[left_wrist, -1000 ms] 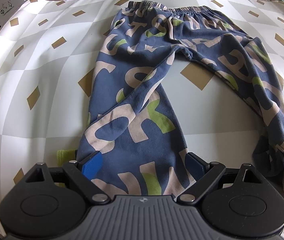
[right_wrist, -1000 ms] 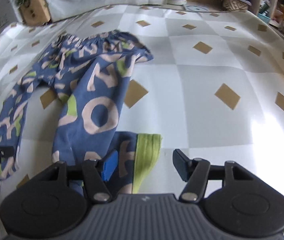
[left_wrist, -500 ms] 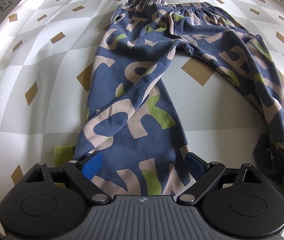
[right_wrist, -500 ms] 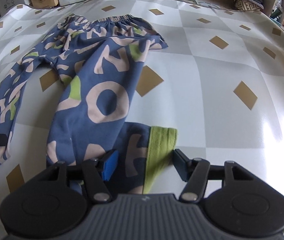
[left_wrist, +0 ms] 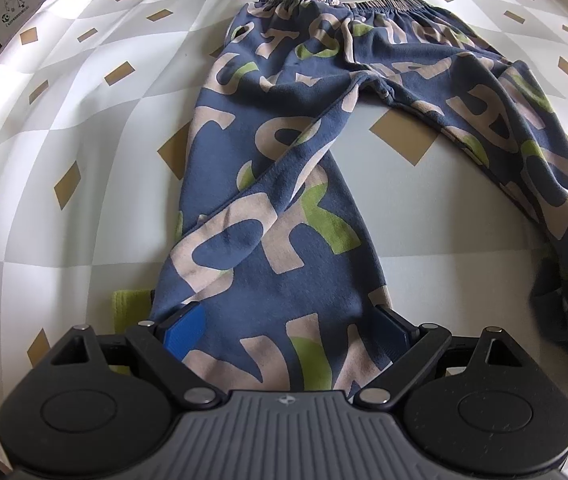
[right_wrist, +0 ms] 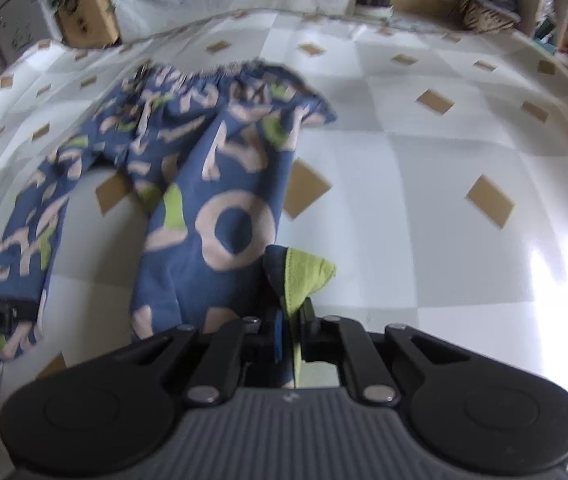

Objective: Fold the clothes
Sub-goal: 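Carry the cuff across and lay it onto the other leg with the right tool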

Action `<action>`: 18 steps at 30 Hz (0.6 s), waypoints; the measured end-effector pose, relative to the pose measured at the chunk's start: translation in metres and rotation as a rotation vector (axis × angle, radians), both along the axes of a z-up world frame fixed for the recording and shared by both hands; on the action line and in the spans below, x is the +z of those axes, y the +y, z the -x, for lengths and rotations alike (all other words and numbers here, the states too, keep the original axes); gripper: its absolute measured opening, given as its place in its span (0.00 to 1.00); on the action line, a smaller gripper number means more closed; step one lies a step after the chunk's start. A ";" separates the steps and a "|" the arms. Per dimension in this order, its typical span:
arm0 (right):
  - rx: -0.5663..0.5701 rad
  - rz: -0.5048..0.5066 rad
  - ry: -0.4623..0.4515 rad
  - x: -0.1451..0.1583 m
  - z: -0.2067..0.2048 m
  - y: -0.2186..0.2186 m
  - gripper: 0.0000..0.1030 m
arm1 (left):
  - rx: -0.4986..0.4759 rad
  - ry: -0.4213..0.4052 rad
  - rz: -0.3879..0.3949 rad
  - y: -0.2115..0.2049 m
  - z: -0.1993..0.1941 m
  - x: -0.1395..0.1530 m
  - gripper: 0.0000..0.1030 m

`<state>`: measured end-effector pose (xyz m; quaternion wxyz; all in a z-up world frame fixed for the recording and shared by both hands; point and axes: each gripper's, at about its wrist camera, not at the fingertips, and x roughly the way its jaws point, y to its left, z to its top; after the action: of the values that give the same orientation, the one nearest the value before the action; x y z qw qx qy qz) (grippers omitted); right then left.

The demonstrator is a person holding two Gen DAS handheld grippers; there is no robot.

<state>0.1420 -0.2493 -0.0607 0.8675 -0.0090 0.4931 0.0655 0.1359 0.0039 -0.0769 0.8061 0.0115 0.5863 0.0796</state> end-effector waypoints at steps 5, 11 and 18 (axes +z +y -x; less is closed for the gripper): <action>-0.136 -0.007 -0.117 0.032 0.010 -0.020 0.06 | 0.001 -0.007 -0.021 0.003 0.001 0.000 0.87; -0.347 0.059 -0.240 0.066 0.037 -0.061 0.06 | 0.004 -0.011 -0.032 0.009 0.007 0.002 0.87; -0.636 0.014 -0.233 0.074 0.069 -0.121 0.06 | -0.007 -0.037 -0.026 0.020 0.024 0.013 0.87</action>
<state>0.0734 -0.3702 0.0137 0.8949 0.1321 0.3690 -0.2133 0.1118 0.0239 -0.0637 0.8168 0.0224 0.5703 0.0845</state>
